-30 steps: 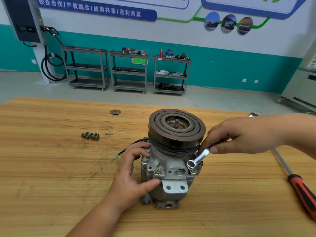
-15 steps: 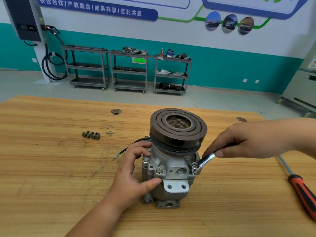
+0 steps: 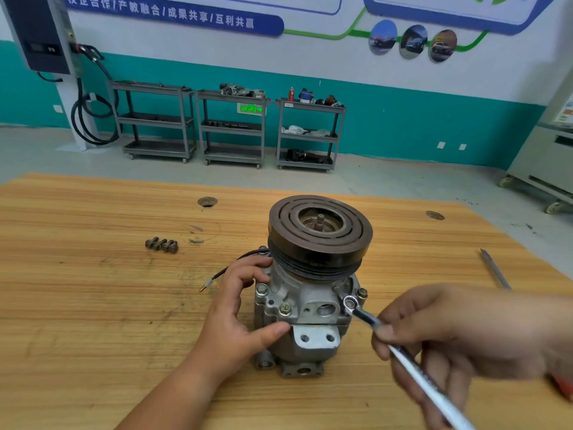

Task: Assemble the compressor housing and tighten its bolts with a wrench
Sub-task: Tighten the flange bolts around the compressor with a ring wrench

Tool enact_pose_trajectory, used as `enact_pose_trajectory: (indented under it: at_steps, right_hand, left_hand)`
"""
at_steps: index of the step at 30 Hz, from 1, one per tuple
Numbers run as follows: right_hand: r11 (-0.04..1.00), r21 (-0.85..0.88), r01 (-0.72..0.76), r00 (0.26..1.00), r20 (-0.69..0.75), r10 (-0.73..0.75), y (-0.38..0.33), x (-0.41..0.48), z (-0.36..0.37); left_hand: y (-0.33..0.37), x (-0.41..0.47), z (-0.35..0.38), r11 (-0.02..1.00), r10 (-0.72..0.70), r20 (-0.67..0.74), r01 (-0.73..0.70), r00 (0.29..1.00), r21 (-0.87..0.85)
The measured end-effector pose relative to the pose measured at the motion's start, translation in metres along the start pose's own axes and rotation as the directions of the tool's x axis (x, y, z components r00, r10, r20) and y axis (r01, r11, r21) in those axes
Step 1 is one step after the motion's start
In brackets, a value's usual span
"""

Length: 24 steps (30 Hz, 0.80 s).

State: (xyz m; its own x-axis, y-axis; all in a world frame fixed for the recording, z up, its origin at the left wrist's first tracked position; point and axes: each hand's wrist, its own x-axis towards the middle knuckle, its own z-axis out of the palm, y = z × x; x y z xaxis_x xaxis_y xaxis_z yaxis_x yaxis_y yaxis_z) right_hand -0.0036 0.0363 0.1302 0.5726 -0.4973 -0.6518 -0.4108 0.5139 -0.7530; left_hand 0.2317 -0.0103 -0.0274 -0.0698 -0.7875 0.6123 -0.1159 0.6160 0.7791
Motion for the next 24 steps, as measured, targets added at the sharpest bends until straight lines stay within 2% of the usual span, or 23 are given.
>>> enact_pose_trajectory:
  at_steps: [2, 4, 7, 9, 10, 12, 13, 15, 17, 19, 21, 24]
  right_hand:
    - [0.957, 0.253, 0.14, 0.99, -0.051, -0.131, 0.015, 0.011, 0.02]
    - [0.864, 0.419, 0.28, 0.96, -0.134, -0.246, 0.022, 0.021, 0.039]
    - [0.748, 0.54, 0.387, 0.922, -0.218, -0.319, 0.028, 0.029, 0.056]
    - [0.75, 0.554, 0.36, 0.931, -0.165, -0.325, 0.032, 0.03, 0.054]
    - [0.804, 0.498, 0.324, 0.942, -0.087, -0.325, 0.036, 0.027, 0.05]
    - [0.919, 0.268, 0.289, 0.953, 0.012, -0.303, 0.039, 0.019, 0.038]
    - [0.949, 0.154, 0.276, 0.96, -0.003, -0.279, 0.038, 0.015, 0.032]
    - [0.945, -0.159, 0.286, 0.939, -0.15, -0.31, 0.036, 0.006, 0.017]
    - [0.778, -0.59, 0.215, 0.831, -0.307, -0.463, 0.032, -0.004, 0.001]
    - [0.535, -0.842, 0.07, 0.766, -0.298, -0.569, 0.024, -0.012, -0.015]
    - [0.369, -0.929, -0.021, 0.781, -0.245, -0.575, 0.013, -0.016, -0.025]
    - [0.331, -0.942, -0.057, 0.838, -0.225, -0.498, -0.001, -0.011, -0.034]
  left_hand:
    - [-0.001, 0.0, 0.0, 1.0, 0.005, 0.0, -0.005, 1.0, 0.002]
    - [-0.001, 0.0, 0.0, 1.0, 0.014, -0.005, -0.014, 1.0, 0.003]
    - [0.0, 0.001, 0.0, 1.0, 0.027, -0.015, -0.027, 1.0, 0.003]
    - [0.001, 0.001, 0.0, 1.0, 0.025, -0.014, -0.025, 1.0, -0.001]
    - [0.001, 0.001, 0.0, 1.0, 0.02, -0.012, -0.02, 1.0, 0.003]
    - [0.0, 0.0, 0.0, 1.0, 0.011, -0.005, -0.01, 1.0, 0.013]
    - [-0.001, 0.0, 0.0, 1.0, 0.012, -0.003, -0.012, 1.0, 0.018]
    - [-0.002, -0.001, 0.0, 1.0, 0.021, 0.001, -0.021, 1.0, 0.019]
    - [-0.002, -0.001, 0.0, 0.999, 0.029, -0.001, -0.029, 1.0, 0.013]
    - [-0.001, 0.0, 0.001, 1.0, 0.024, -0.001, -0.024, 1.0, 0.008]
    - [0.0, 0.0, 0.001, 1.0, 0.019, -0.005, -0.019, 1.0, 0.001]
    - [0.001, 0.0, 0.0, 1.0, 0.008, -0.011, -0.008, 1.0, 0.001]
